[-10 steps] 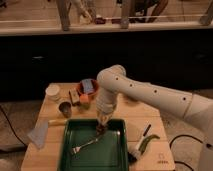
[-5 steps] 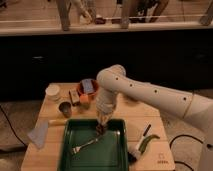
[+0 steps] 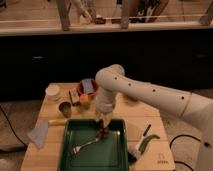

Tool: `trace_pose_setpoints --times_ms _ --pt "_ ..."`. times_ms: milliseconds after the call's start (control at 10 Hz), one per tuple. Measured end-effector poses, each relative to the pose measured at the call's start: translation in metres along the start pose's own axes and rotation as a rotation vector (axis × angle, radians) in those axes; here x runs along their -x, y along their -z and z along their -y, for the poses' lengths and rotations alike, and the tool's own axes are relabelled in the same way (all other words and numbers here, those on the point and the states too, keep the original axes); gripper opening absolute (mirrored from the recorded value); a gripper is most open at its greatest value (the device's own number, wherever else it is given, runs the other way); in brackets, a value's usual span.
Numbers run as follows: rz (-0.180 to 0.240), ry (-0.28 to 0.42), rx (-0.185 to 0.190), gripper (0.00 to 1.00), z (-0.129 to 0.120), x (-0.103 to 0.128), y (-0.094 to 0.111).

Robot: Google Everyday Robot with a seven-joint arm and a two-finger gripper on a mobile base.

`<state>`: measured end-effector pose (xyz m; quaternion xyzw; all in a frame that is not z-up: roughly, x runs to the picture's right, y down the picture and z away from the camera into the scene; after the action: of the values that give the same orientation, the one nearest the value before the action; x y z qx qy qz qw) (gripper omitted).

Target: Place grapes in tray

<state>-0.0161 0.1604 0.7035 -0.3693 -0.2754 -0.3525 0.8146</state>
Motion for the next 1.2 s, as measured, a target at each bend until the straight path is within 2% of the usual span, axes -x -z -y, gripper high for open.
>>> trace_pose_setpoints --times_ms 1200 --pt "0.004 0.03 0.003 0.8 0.0 -0.011 0.007"
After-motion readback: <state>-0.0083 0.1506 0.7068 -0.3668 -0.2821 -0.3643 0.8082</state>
